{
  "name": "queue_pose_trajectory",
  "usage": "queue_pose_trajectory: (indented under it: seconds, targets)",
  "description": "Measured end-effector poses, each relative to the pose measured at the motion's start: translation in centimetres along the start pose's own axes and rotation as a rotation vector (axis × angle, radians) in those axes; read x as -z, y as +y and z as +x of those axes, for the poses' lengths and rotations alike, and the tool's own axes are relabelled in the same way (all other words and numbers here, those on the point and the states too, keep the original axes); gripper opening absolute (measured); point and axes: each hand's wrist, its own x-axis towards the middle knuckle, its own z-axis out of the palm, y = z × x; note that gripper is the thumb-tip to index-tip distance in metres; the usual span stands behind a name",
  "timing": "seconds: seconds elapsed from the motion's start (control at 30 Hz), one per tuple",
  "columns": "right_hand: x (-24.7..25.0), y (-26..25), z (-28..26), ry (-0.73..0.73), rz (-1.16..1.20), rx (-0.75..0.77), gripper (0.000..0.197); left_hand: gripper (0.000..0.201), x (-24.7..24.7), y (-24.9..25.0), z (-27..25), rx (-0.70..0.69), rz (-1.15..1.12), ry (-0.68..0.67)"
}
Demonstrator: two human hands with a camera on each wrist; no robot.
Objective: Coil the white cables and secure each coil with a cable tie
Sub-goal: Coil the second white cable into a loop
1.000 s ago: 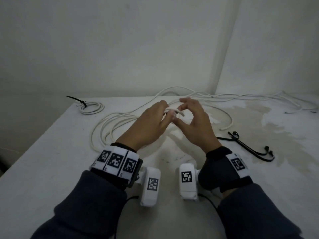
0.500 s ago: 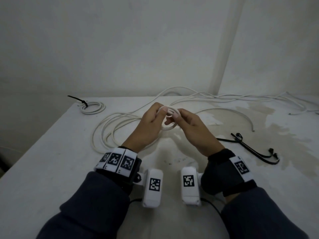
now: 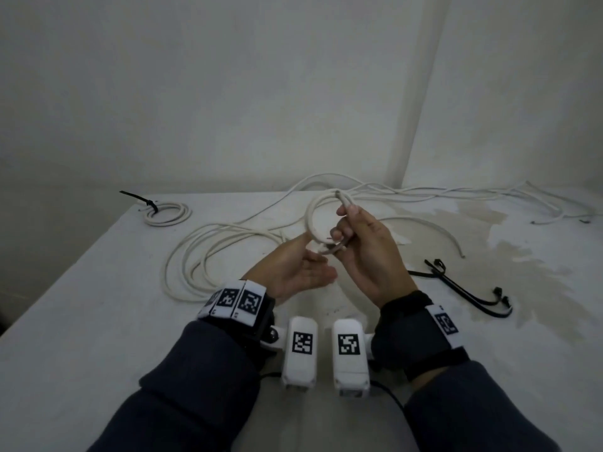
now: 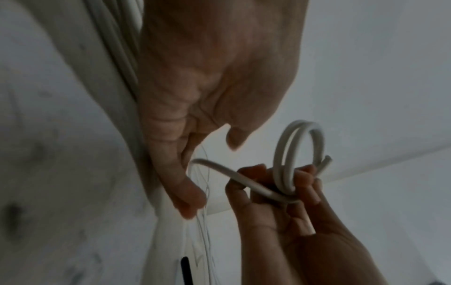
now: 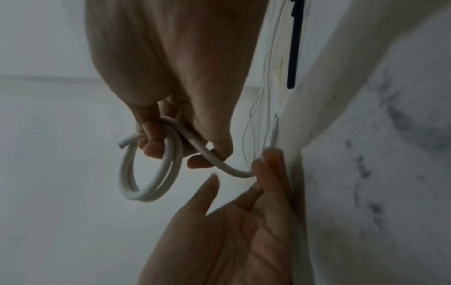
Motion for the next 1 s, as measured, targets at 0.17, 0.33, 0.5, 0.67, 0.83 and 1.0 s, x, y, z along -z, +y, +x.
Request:
queue_pose_trajectory:
  seconds: [0.17, 0.33, 0.5, 0.67, 0.83, 1.0]
  targets:
    - [0.0, -0.3, -0.3, 0.046, 0.078, -0.03, 0.023, 0.019, -0.7, -0.4, 1.0, -0.132, -0.381, -0.06]
    - [0.5, 0.1, -0.2, 0.207, 0.051, -0.036, 0.021, 0.048, -0.3, -0.1, 1.1, -0.463, -0.389, 0.079]
    - [0.6, 0.9, -0.2, 0.216, -0.07, -0.081, 0.022, 0.045, 0.8, 0.2, 0.3, -0.611, -0.285, 0.018]
    - [0.8, 1.2, -0.2, 0.237, -0.136, -0.099, 0.023, 0.043, 1.8, 0.5, -0.7, -0.574, -0.225, -0.106]
    - [0.6, 1.2, -0.4, 0.136, -0.267, -0.134, 0.026, 0.043, 2.8, 0.5, -1.4, -0.54, -0.117, -0.153]
    - [-0.3, 1.3, -0.4, 0.032, -0.395, -0.161, 0.026, 0.036, 3.9, 0.6, -1.3, -0.482, -0.161, -0.092]
